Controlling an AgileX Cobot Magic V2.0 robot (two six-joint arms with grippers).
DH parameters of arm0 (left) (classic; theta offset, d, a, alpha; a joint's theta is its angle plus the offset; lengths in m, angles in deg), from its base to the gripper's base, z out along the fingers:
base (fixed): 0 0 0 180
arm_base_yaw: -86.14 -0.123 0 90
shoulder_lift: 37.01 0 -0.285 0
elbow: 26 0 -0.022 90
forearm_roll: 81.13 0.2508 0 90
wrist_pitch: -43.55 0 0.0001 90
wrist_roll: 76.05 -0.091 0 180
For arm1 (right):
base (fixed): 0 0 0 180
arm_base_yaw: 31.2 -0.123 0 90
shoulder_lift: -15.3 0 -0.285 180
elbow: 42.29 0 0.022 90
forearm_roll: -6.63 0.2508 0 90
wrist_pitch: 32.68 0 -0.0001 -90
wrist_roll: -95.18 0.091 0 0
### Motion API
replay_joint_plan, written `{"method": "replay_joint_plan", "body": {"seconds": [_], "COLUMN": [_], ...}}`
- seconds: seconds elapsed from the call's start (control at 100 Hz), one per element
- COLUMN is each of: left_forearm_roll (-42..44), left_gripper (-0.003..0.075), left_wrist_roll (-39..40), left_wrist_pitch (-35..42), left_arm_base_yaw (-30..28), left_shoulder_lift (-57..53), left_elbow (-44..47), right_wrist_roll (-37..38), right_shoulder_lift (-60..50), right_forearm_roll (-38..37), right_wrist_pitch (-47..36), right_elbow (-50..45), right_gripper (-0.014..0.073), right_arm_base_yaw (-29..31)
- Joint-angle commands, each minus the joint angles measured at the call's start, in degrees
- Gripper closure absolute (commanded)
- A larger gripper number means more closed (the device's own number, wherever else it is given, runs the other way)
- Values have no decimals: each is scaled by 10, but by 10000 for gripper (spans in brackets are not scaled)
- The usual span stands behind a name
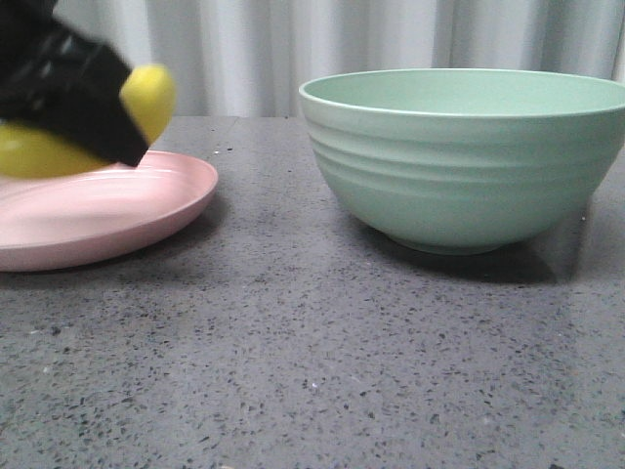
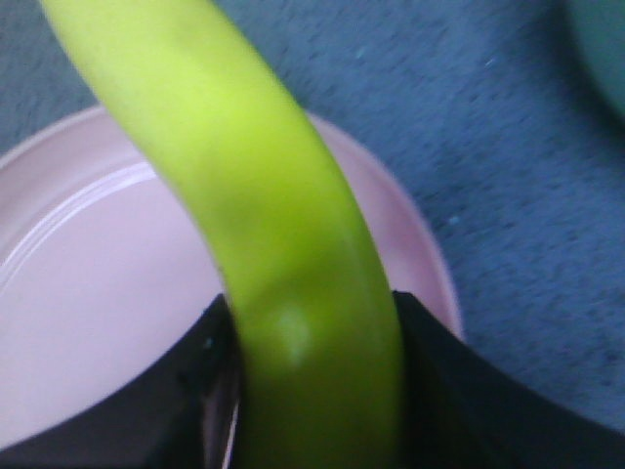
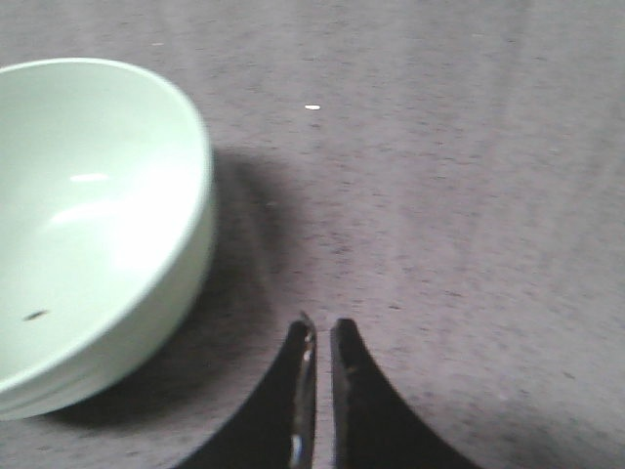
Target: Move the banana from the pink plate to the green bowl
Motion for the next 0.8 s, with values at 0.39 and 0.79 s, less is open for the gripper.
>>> {"method": "replay_joint_plan", "body": {"seconds": [0.39, 0.79], "left_forearm_roll": [-5, -5], "left_gripper": [741, 741], "left_wrist_roll": [-3, -3], "left_wrist_pitch": [32, 47], "left_arm_base_yaw": [177, 235], "left_shoulder_lift": [-59, -59], "left_elbow": [-80, -80], "right_wrist_roll": [-9, -9], "right_shoulder_lift": [121, 287], "right_forearm_roll": [159, 297], "right_wrist_pitch": [-72, -82], "right_elbow": [164, 256], "right_gripper": [228, 228], "right_arm_base_yaw": [-184, -247]}}
